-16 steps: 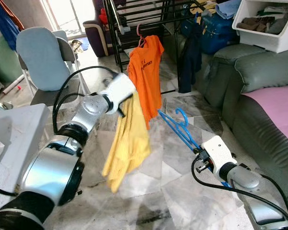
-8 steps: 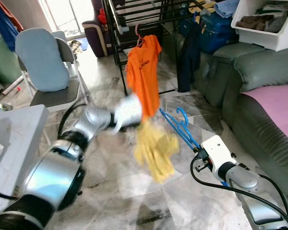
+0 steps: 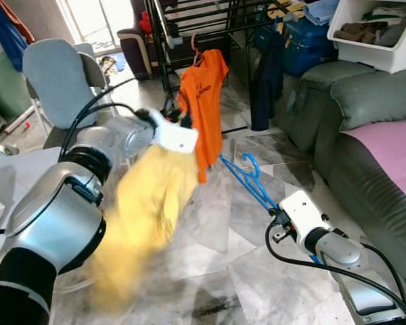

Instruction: Hang hanger

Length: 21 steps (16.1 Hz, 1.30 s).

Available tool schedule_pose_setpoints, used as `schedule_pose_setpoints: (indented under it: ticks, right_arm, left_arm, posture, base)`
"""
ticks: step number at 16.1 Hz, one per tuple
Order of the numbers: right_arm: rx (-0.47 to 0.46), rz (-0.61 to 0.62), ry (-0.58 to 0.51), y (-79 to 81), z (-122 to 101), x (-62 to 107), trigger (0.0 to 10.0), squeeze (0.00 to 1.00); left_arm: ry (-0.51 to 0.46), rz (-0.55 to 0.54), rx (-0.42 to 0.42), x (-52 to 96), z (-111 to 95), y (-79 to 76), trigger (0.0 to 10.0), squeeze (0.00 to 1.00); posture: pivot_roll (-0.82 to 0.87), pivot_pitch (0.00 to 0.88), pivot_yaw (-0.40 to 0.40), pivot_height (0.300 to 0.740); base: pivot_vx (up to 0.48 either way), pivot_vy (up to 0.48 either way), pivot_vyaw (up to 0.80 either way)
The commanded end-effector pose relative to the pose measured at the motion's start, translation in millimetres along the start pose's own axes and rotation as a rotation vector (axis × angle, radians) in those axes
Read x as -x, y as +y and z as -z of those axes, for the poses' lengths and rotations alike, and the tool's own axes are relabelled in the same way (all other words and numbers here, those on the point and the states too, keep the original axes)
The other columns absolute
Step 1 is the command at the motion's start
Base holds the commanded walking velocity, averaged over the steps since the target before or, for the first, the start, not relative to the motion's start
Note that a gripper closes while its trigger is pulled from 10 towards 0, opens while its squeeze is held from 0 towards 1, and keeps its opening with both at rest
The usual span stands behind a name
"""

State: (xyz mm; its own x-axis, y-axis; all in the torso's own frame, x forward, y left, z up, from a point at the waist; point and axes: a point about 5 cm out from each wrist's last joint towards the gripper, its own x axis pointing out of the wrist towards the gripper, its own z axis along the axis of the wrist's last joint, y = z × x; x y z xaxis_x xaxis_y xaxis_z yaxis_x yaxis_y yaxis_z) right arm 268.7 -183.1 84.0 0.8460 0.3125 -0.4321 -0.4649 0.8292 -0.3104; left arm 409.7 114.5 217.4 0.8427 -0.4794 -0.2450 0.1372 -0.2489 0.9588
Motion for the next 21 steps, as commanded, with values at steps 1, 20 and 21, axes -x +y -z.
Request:
schedule_pose_setpoints:
  ticks: [1, 20, 21]
  right_arm:
    - [0.0, -0.015, -0.014, 3.5, -3.0, -2.8, 10.0, 0.0]
    - [-0.23, -0.527, -0.246, 1.2, -38.1, 55.0, 10.0, 0.0]
    - [-0.245, -0.557, -0.245, 2.9, -38.4, 57.9, 10.0, 0.0]
  left_arm:
    - [-0.004, -0.017, -0.001, 2.8, 3.7, 0.3, 10.0, 0.0]
    - [0.006, -0.264, 0.481, 5.0, 8.0, 5.2, 10.0, 0.0]
    - [-0.023, -0.271, 0.501, 4.9, 4.9, 5.2, 10.0, 0.0]
  posture:
    - [-0.23, 0.0, 0.14, 0.74]
    - [-0.27, 0.0, 0.145, 0.74]
    - [-0.27, 0.0, 0.142, 0.74]
  base:
    - [0.0, 0.0, 0.0]
    - [0.0, 0.0, 0.0]
    - [0.0, 0.0, 0.0]
